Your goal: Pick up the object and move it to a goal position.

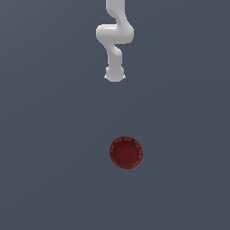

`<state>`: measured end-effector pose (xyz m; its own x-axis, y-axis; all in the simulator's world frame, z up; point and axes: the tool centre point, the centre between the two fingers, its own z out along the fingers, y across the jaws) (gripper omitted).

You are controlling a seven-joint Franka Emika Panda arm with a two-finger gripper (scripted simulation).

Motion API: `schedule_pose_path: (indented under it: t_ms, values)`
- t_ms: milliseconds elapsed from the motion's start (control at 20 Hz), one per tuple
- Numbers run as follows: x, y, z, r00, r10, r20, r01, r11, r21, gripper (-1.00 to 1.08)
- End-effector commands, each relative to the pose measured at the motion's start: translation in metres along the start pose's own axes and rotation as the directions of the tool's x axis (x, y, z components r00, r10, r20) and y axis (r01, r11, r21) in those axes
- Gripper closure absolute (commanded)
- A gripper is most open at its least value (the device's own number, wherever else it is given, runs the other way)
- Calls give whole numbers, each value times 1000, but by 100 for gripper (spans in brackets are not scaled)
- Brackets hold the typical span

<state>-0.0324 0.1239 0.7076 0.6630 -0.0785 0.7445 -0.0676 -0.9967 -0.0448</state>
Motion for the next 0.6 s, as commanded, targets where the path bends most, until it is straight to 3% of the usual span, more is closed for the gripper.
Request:
schedule_pose_path:
  t_ms: [0,250,550]
  values:
    - [-2,-24,-4,1000,-25,-17,24,999,-23,-20]
    - [-13,-71,8,996,-80,-26,78,994,-76,-20]
    - [-39,-119,56,990,-142,7,142,979,-145,-20]
